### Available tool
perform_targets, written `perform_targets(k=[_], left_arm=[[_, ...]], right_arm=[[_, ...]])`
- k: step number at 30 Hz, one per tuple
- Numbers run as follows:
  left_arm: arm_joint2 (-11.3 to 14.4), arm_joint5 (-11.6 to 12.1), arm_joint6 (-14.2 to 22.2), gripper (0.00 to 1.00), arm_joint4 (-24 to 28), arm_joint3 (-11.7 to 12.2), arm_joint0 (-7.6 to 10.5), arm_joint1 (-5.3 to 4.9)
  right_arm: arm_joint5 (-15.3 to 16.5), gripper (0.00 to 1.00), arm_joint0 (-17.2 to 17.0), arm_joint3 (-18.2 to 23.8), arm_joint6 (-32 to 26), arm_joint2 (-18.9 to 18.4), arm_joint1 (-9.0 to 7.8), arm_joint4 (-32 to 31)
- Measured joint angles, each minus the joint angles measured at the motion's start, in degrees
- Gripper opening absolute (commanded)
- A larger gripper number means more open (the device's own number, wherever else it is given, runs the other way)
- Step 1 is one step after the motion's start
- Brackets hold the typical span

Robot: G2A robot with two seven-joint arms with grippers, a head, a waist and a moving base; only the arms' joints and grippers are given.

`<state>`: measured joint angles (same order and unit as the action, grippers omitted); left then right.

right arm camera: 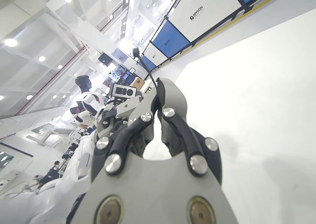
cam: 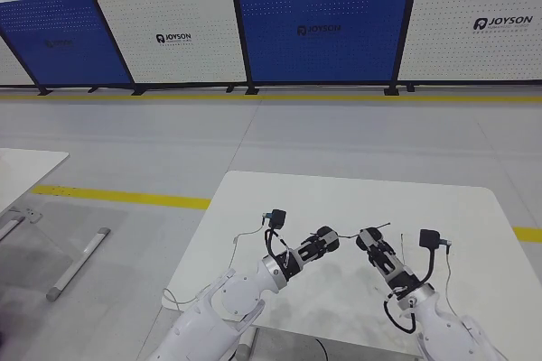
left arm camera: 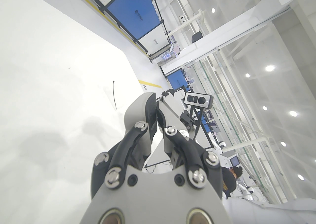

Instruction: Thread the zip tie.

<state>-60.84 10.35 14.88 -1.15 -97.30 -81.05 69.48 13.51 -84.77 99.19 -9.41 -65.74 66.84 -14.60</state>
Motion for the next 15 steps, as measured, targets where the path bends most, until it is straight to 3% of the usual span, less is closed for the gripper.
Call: perform_targets(k=[15], left_arm=[[0.0,0.0,0.0,0.0,0.0,0.0,0.0,0.0]], right_arm=[[-1.42,0.0,0.65,-0.44,-1.1,1.22,0.69,-0.57]])
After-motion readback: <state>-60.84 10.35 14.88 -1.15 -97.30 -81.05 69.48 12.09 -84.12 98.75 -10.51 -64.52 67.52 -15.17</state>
